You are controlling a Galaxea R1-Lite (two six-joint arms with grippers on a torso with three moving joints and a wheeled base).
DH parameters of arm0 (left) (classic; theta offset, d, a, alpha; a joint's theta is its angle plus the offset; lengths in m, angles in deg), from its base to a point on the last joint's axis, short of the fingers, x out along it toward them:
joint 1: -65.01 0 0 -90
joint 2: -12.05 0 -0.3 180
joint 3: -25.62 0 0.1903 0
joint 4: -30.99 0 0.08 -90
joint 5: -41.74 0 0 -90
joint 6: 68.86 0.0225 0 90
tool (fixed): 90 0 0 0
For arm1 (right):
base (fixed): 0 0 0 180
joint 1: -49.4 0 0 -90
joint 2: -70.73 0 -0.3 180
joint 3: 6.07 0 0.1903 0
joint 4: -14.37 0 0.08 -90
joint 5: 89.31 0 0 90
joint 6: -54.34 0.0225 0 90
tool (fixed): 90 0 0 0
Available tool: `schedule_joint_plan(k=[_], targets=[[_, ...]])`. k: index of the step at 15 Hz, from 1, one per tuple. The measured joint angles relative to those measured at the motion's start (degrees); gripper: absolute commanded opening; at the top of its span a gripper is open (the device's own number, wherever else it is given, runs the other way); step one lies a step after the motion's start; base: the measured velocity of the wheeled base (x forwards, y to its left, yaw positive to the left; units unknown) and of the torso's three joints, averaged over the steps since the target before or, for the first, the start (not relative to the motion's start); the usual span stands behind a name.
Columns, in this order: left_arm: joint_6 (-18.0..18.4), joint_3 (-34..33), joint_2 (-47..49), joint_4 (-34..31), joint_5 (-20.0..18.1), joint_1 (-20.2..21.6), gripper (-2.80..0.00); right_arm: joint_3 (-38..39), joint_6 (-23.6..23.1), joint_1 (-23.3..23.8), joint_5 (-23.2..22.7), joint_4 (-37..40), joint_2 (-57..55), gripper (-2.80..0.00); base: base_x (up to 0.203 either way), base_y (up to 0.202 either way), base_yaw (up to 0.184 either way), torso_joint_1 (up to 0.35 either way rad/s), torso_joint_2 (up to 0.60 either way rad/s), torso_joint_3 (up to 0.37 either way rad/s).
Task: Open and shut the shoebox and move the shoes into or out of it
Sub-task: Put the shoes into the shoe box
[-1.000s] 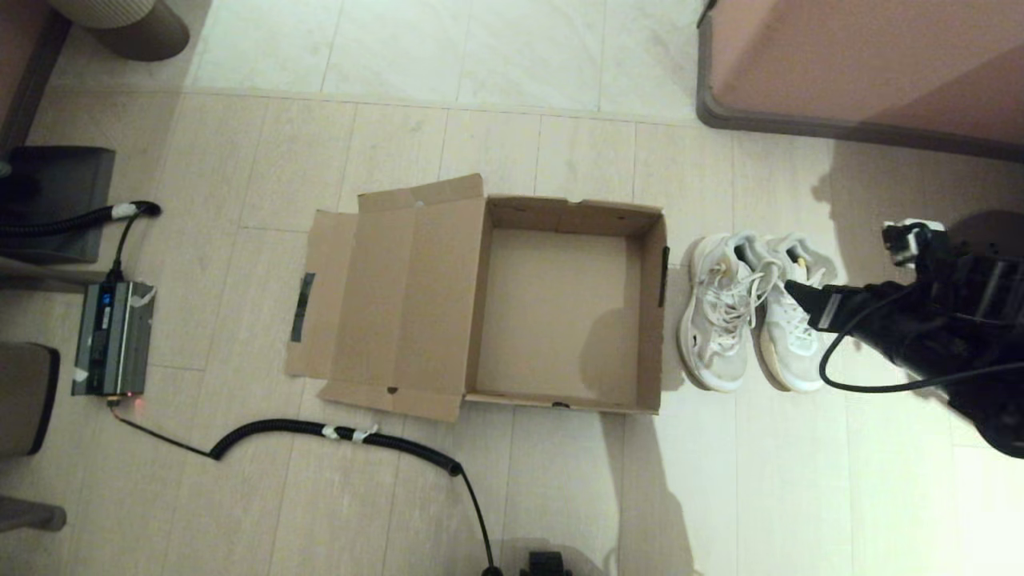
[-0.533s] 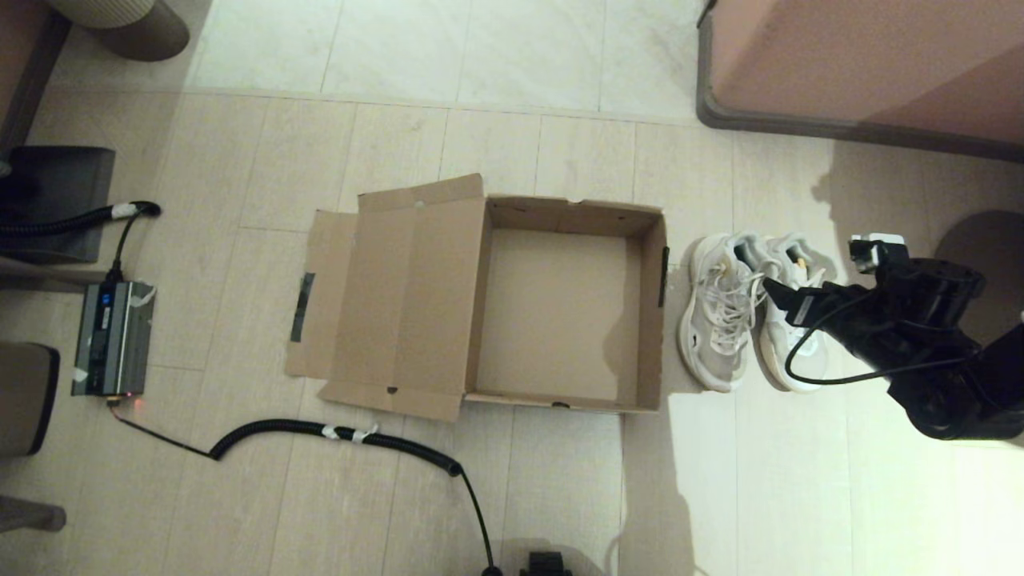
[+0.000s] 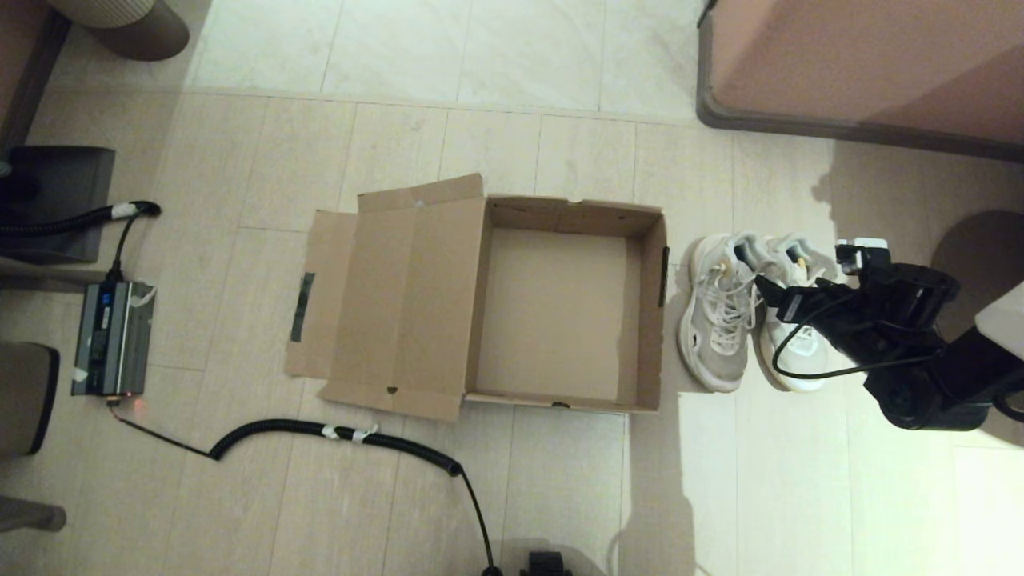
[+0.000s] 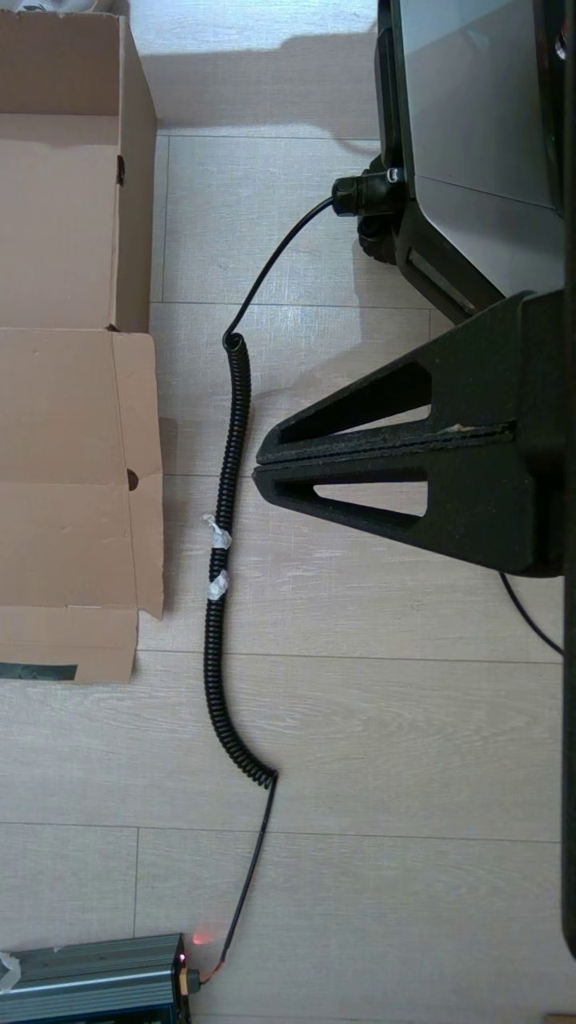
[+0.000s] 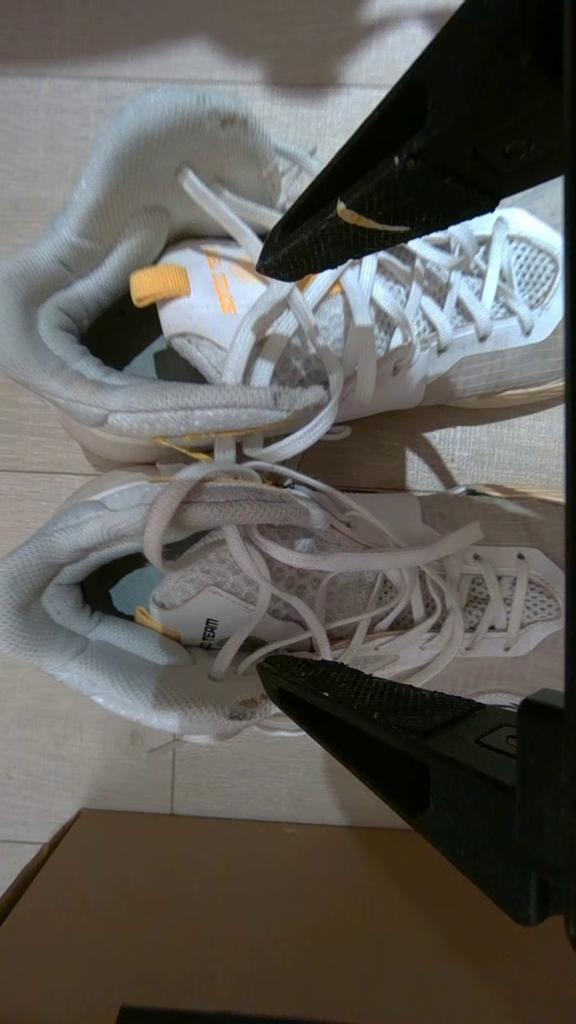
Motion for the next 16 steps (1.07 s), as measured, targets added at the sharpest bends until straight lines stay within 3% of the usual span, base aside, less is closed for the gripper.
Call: schedule_joint_plan(k=[11, 12, 16], targets=[[0.0, 0.0, 0.0, 0.0, 0.0, 0.0, -2.8, -12.1, 0.0, -1.0, 0.4, -0.6, -9.7, 0.0, 0.0, 0.0, 0.0, 0.0, 0.0, 0.0], [0.0, 0.0, 0.0, 0.0, 0.0, 0.0, -2.8, -13.2, -0.1, -1.0, 0.5, -0.6, -10.5, -2.8, 0.0, 0.0, 0.0, 0.0, 0.0, 0.0], [0.0, 0.0, 0.0, 0.0, 0.0, 0.0, -2.8, -15.8, -0.2, -1.1, 1.0, -0.6, -13.1, -2.8, 0.0, 0.0, 0.0, 0.0, 0.0, 0.0]])
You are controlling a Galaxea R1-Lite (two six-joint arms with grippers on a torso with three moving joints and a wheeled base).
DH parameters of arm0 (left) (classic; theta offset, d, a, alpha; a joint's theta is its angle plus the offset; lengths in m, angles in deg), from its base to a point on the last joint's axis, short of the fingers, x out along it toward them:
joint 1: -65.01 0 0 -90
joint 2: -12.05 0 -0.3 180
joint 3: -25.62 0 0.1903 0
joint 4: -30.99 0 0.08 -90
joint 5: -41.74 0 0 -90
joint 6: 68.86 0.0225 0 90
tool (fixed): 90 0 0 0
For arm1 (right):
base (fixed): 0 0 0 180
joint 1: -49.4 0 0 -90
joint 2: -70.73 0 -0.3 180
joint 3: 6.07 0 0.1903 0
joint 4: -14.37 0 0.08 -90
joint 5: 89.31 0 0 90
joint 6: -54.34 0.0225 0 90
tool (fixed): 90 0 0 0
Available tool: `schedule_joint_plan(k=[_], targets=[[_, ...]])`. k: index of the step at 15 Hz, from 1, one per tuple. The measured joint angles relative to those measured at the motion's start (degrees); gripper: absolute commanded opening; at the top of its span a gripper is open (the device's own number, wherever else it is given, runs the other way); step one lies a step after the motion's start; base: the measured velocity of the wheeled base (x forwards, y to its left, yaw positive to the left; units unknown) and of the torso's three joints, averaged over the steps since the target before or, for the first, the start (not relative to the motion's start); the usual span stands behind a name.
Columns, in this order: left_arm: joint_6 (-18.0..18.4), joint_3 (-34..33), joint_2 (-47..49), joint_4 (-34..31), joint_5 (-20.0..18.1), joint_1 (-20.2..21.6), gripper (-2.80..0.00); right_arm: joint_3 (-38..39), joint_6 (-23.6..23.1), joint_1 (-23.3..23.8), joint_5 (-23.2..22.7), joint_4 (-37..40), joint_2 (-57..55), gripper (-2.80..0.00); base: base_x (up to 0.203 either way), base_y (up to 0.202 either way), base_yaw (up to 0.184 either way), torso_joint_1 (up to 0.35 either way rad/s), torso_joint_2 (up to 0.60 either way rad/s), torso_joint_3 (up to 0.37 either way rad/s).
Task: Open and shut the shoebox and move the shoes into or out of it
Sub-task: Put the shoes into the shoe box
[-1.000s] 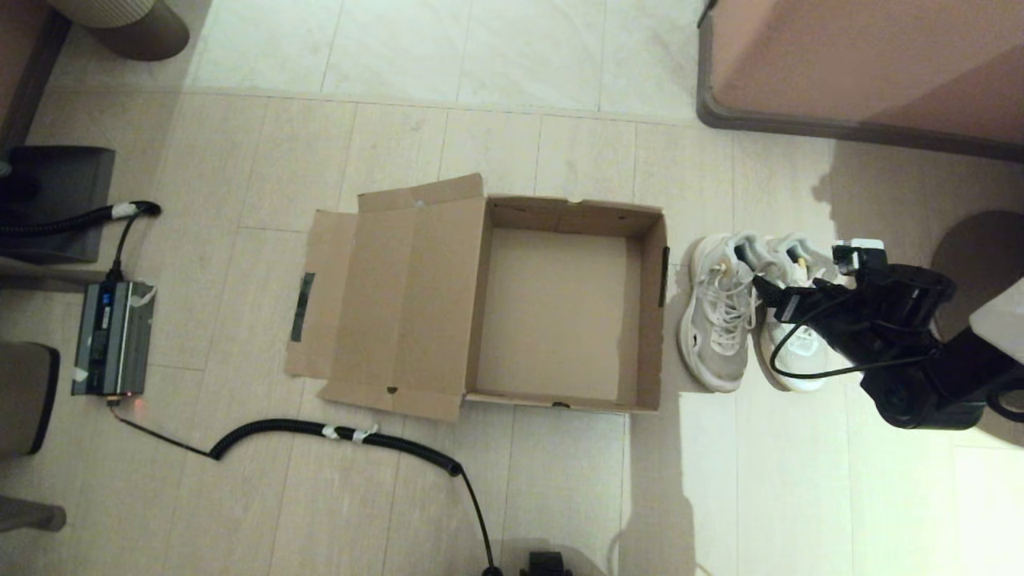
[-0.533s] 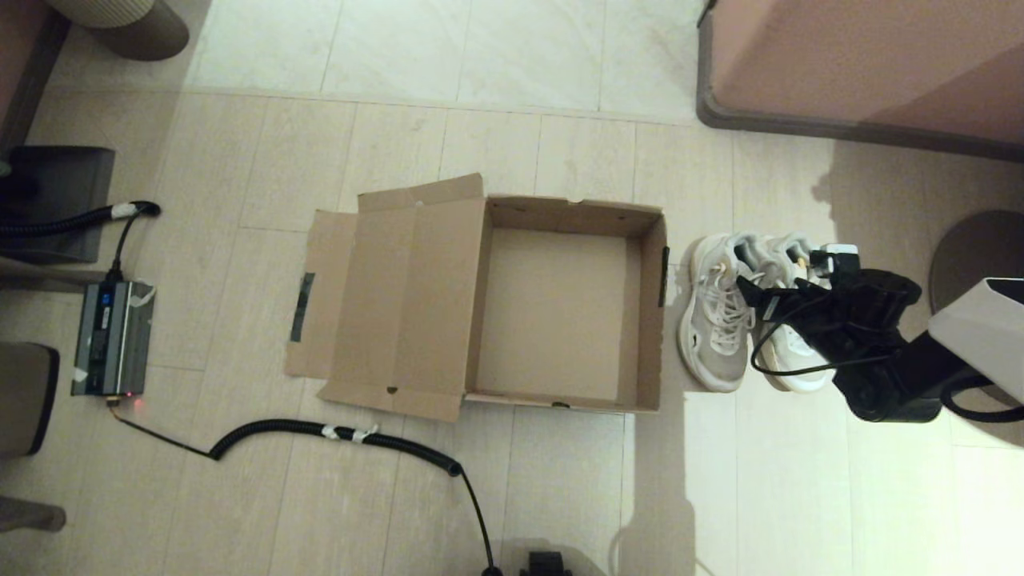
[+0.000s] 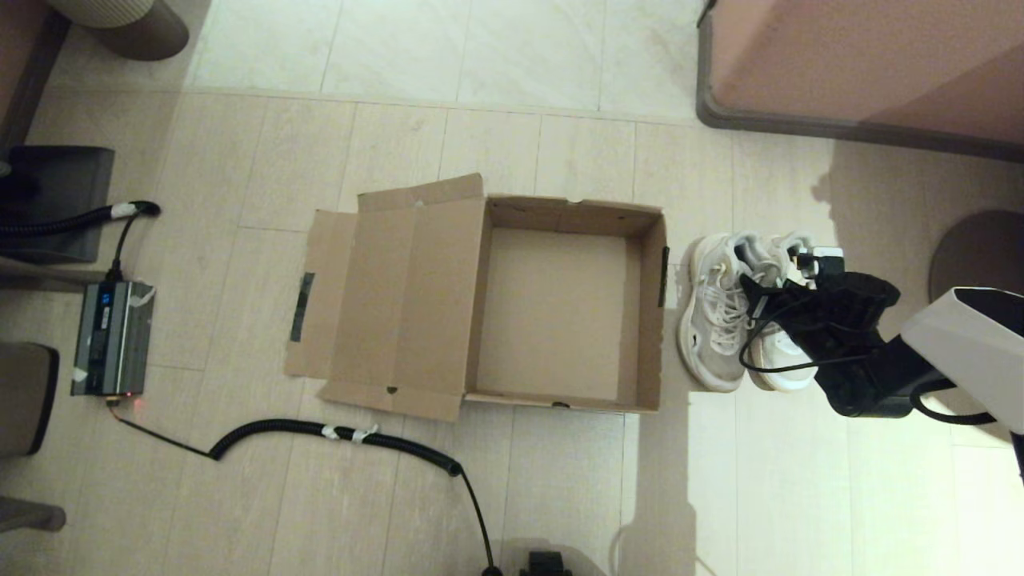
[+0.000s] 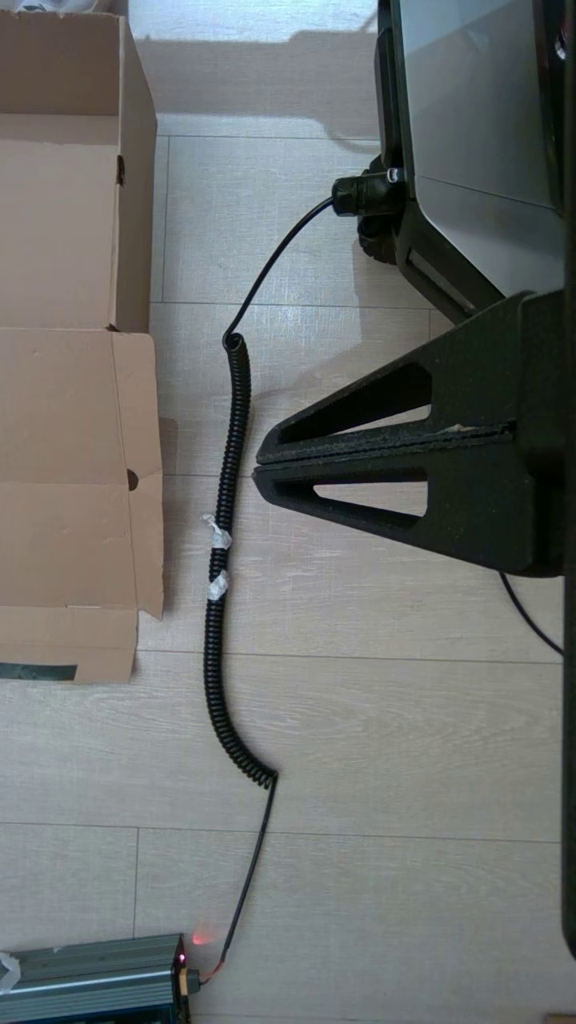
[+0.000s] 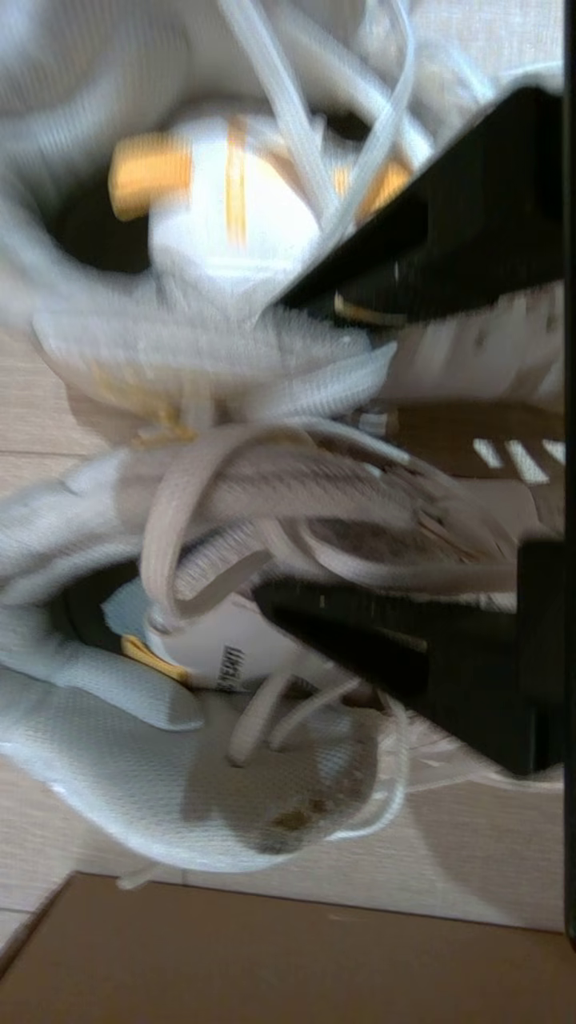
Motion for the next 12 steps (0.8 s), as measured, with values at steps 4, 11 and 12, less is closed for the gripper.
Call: schedule_joint_plan(k=[4, 11, 12], targets=[[0.0, 0.0, 0.0, 0.0, 0.0, 0.0, -2.8, -2.1, -0.1, -0.1, 0.8, 0.3, -0.8, -2.8, 0.0, 0.0, 0.0, 0.0, 0.0, 0.0], [0.0, 0.0, 0.0, 0.0, 0.0, 0.0, -2.8, 5.3, -1.0, -0.2, 2.3, 5.2, 9.0, -2.8, 0.0, 0.0, 0.0, 0.0, 0.0, 0.0], [0.0, 0.0, 0.0, 0.0, 0.0, 0.0, -2.8, 7.1, -1.0, -0.2, 2.4, 6.4, 12.0, -2.8, 0.0, 0.0, 0.0, 0.0, 0.0, 0.0]])
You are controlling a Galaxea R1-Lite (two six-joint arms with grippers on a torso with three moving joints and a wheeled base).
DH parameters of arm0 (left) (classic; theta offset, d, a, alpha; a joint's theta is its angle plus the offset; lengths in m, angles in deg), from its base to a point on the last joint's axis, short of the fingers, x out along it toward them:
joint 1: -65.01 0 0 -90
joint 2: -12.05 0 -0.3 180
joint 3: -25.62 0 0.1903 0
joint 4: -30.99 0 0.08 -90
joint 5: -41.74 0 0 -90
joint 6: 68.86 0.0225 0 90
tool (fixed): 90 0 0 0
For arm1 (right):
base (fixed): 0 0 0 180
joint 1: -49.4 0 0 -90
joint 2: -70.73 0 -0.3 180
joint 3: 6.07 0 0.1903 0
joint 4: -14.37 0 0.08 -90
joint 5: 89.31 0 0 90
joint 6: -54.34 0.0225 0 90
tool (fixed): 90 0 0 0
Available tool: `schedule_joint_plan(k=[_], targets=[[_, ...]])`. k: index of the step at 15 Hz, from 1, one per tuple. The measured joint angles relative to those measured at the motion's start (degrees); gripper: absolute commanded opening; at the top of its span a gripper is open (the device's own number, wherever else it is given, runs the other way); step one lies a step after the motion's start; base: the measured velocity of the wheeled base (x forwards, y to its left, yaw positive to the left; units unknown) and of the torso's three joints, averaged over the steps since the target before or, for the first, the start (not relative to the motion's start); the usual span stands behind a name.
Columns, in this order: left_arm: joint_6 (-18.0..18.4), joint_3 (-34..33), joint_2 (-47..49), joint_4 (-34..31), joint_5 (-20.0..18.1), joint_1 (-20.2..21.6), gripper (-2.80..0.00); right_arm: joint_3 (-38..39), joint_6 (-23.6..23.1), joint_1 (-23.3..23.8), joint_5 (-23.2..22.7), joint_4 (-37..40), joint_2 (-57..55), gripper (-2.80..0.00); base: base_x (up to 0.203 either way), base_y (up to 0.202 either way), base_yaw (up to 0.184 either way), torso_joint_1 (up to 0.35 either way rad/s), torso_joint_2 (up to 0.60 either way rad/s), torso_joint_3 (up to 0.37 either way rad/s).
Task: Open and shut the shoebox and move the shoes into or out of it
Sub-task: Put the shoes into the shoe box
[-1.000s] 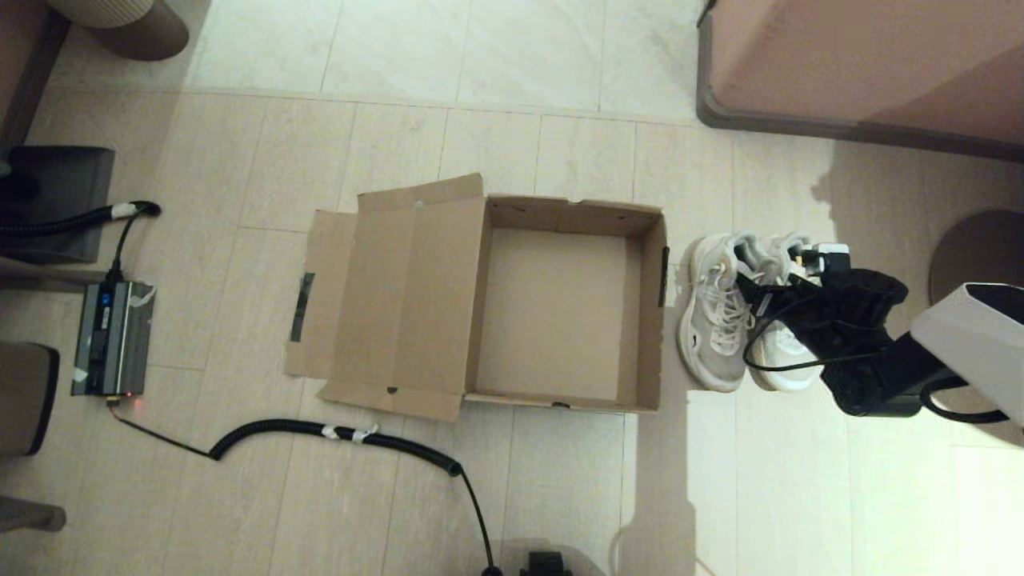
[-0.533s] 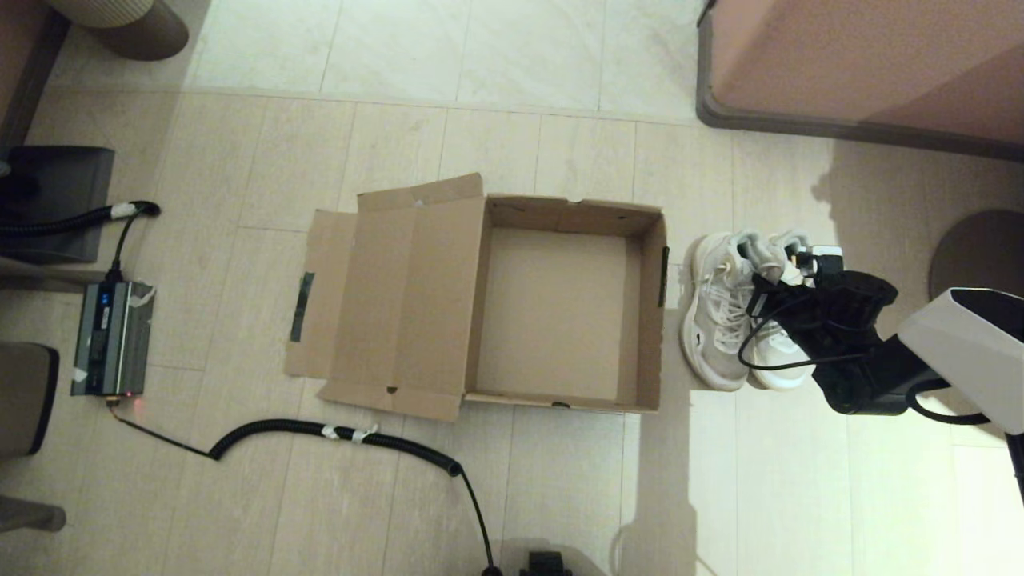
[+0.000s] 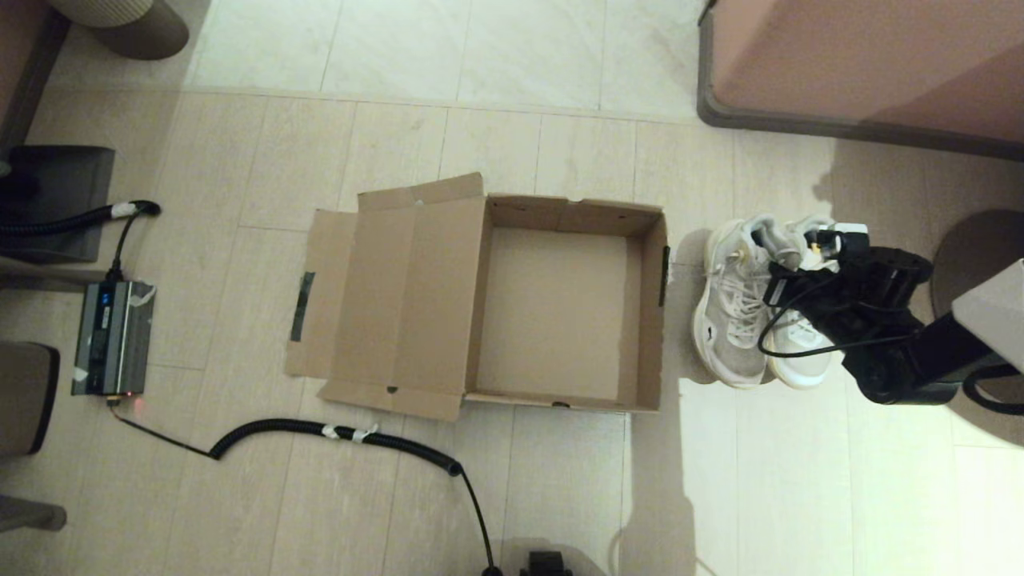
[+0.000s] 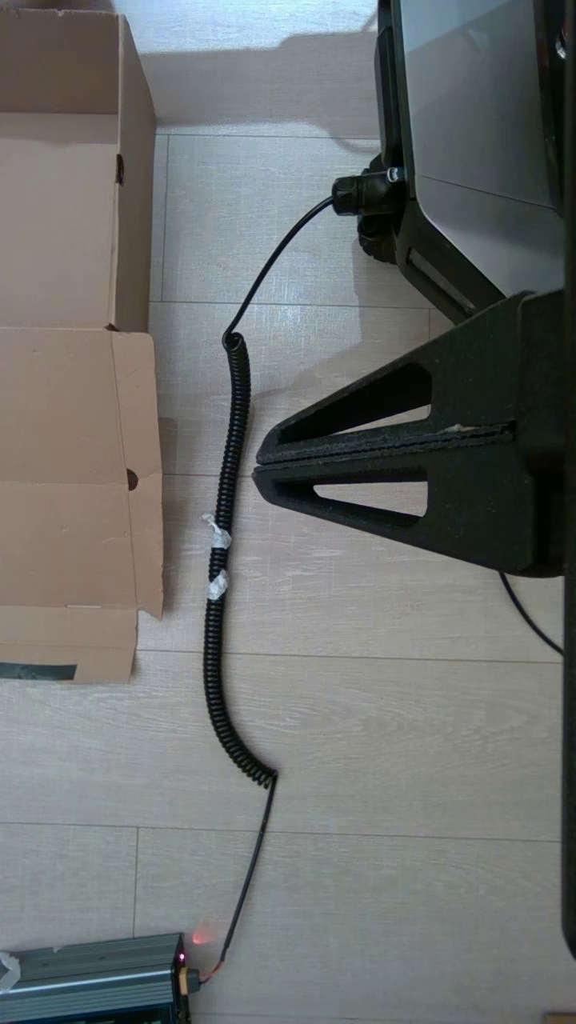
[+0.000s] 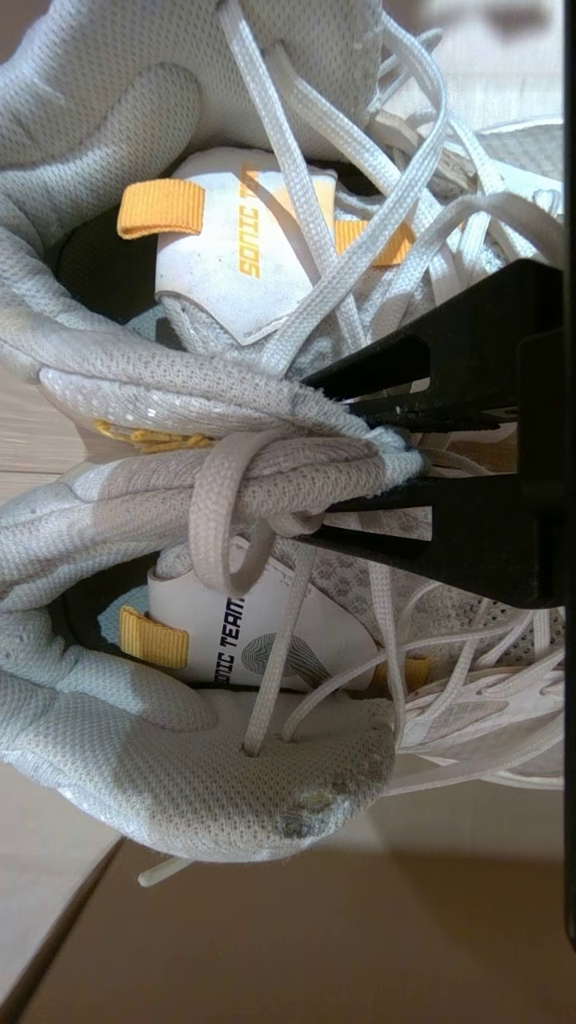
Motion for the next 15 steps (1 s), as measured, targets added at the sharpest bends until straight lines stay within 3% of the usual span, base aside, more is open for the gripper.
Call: schedule_joint_plan(k=[3, 6, 9, 15], targets=[[0.0, 0.0, 0.0, 0.0, 0.0, 0.0, -2.8, 3.2, 0.0, -0.2, 1.6, 6.4, 10.2, -2.8, 0.0, 0.0, 0.0, 0.0, 0.0, 0.0], [0.0, 0.0, 0.0, 0.0, 0.0, 0.0, -2.8, 2.7, 0.6, -3.5, 3.9, 17.6, 20.0, -2.8, 0.0, 0.0, 0.0, 0.0, 0.0, 0.0], [0.0, 0.0, 0.0, 0.0, 0.0, 0.0, -2.8, -0.3, 2.4, -9.8, 10.1, 26.5, 25.7, -2.8, 0.0, 0.0, 0.0, 0.0, 0.0, 0.0], [0.0, 0.0, 0.0, 0.0, 0.0, 0.0, -2.8, -2.4, 6.7, -24.6, 21.9, 28.4, 27.8, -2.8, 0.0, 0.0, 0.0, 0.0, 0.0, 0.0]])
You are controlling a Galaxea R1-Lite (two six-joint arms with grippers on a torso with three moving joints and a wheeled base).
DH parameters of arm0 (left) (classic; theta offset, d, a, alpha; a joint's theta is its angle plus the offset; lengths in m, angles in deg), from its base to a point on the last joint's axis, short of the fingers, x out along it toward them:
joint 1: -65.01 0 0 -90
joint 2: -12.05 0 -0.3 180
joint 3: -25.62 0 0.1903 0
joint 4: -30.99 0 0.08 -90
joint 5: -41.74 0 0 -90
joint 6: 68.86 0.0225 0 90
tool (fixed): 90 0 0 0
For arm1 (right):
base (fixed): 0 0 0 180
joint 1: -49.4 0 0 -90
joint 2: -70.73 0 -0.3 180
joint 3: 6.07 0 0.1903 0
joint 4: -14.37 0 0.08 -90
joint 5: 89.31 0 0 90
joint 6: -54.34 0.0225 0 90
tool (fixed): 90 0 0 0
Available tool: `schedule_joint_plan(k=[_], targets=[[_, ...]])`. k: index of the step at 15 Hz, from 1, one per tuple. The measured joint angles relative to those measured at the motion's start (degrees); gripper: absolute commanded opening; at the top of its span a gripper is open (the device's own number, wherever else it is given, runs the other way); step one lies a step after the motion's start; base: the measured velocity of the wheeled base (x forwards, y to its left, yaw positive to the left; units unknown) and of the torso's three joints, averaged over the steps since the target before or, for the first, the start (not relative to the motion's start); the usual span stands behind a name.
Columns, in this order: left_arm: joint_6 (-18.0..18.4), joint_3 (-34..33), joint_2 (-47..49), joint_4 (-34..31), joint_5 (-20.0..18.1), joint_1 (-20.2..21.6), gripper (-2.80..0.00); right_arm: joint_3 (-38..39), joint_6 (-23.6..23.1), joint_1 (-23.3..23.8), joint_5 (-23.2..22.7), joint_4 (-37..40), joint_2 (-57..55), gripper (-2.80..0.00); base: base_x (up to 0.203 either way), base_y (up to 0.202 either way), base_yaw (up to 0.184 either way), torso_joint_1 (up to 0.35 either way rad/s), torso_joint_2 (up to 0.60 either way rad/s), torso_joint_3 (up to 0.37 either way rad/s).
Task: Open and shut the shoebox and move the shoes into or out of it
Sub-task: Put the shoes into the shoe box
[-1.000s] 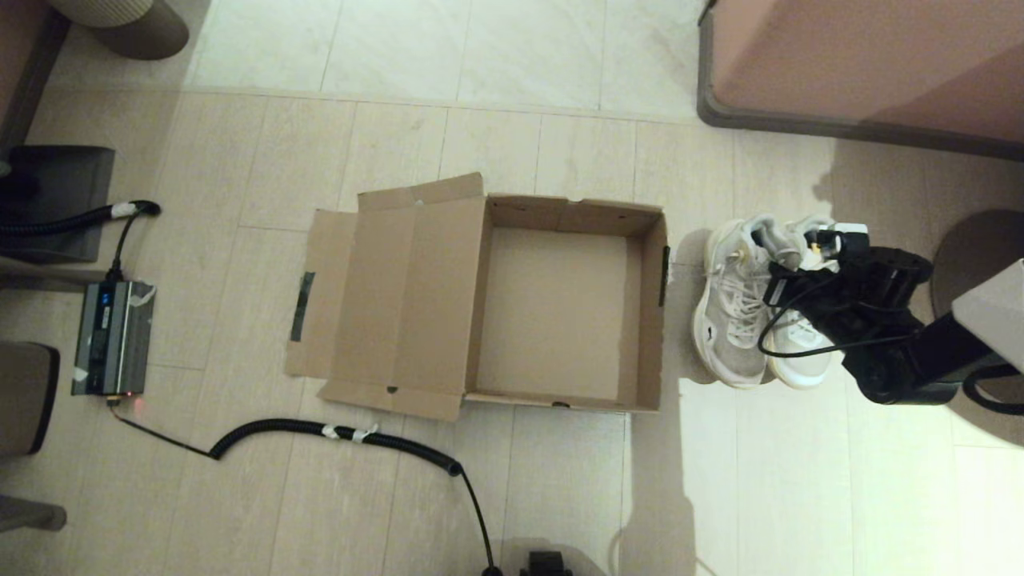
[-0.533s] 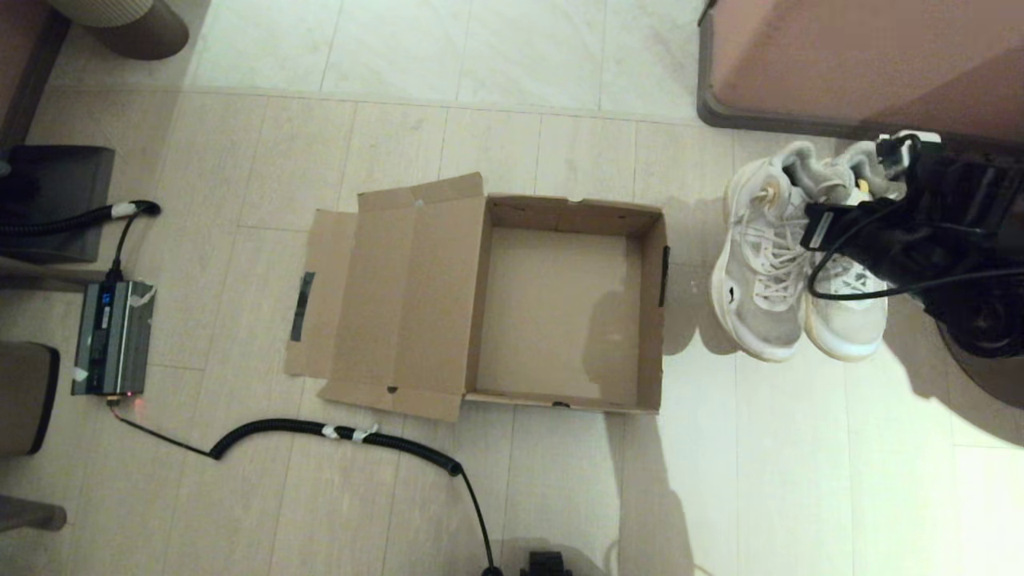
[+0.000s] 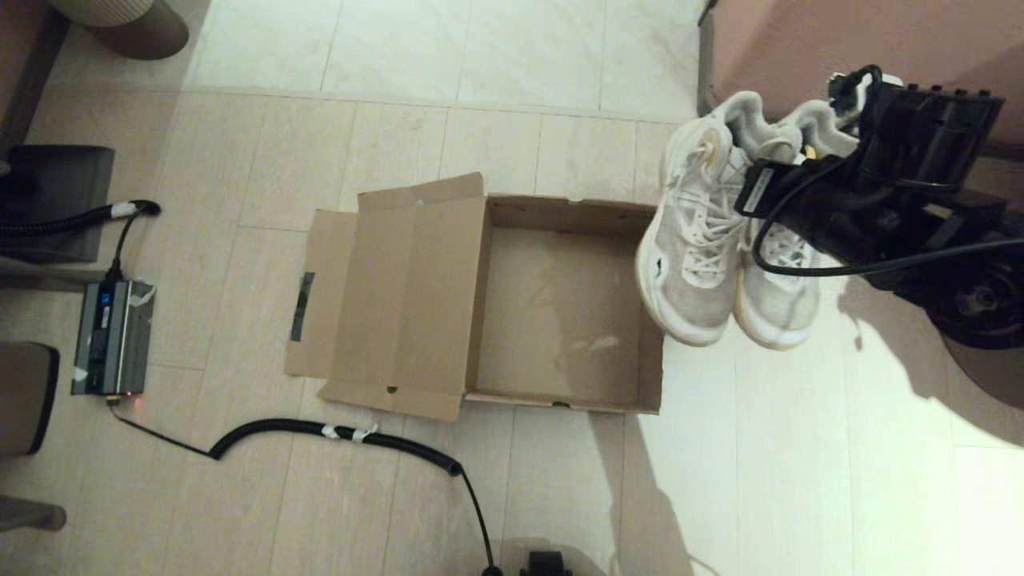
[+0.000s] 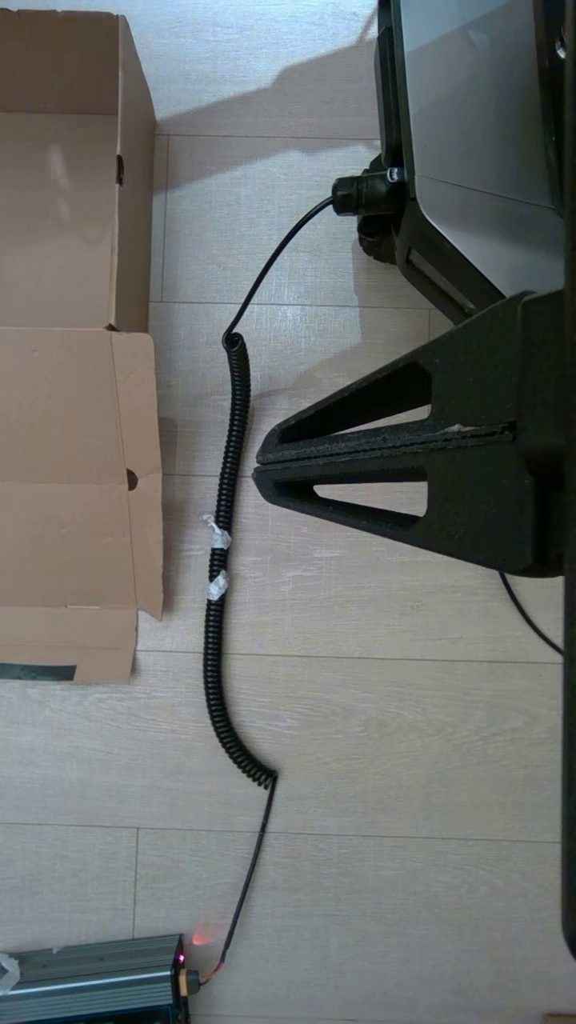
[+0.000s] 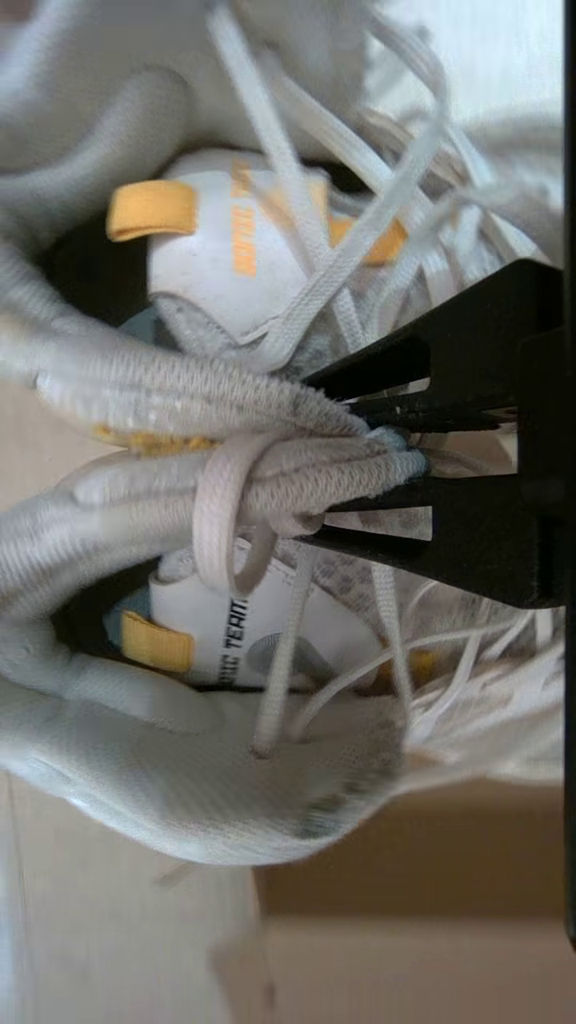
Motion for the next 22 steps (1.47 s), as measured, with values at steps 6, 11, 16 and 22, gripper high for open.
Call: schedule_joint_plan(k=[6, 11, 16, 22], targets=[[0.0, 0.0, 0.0, 0.0, 0.0, 0.0, -2.8, -2.7, 6.0, -9.8, 5.9, -0.2, -5.1, -2.8, 0.0, 0.0, 0.0, 0.0, 0.0, 0.0], [0.0, 0.0, 0.0, 0.0, 0.0, 0.0, -2.8, -4.9, 7.3, -15.3, 8.3, -0.3, -10.1, -2.8, 0.0, 0.0, 0.0, 0.0, 0.0, 0.0], [0.0, 0.0, 0.0, 0.0, 0.0, 0.0, -2.8, -9.6, 8.9, -18.2, 10.9, -0.5, -16.7, -2.8, 0.0, 0.0, 0.0, 0.0, 0.0, 0.0], [0.0, 0.0, 0.0, 0.0, 0.0, 0.0, -2.8, -17.1, 9.5, -18.7, 12.0, -0.4, -25.9, -2.8, 0.0, 0.0, 0.0, 0.0, 0.0, 0.0]])
